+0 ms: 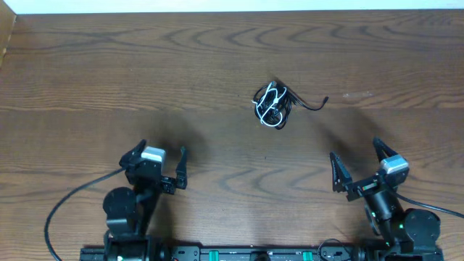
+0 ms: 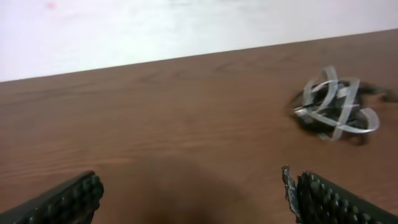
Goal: Untangle cables
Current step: 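Reach both grippers toward the cable bundle from left and right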
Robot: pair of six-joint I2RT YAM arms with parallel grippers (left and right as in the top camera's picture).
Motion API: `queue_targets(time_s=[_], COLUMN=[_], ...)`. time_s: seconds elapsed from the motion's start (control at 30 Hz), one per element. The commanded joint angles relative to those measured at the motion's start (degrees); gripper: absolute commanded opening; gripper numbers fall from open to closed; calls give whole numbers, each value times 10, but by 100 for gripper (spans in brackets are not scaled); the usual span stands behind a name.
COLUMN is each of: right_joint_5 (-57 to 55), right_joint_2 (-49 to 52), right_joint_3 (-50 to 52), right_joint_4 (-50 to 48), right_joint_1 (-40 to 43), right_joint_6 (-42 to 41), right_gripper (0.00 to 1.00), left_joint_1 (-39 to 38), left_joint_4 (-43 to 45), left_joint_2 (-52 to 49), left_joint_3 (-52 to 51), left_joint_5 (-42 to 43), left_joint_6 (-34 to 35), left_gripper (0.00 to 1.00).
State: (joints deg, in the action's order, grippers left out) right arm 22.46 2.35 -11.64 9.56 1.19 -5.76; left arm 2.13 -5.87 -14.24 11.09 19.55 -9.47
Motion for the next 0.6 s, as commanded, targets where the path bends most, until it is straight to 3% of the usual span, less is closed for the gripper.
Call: queue_targets(time_s=[0.0,0.17,0.57], right_joint_5=[38,85,106], right_joint_2=[35,137,405], right_joint_3=[-49,-127,-361], right_joint_4=[22,70,307], right_joint_1=[-5,-5,-5], right_joint_6=[16,44,116], right_gripper=[99,99,99], left_joint_1=[-2,-2,-2], left_joint_4=[-3,-8,-104], left_joint_2=[-51,-104,-198], left_joint_3=[60,119,241], left_joint_5=[86,117,143], left_joint_6=[39,83,83], left_gripper=[99,99,99])
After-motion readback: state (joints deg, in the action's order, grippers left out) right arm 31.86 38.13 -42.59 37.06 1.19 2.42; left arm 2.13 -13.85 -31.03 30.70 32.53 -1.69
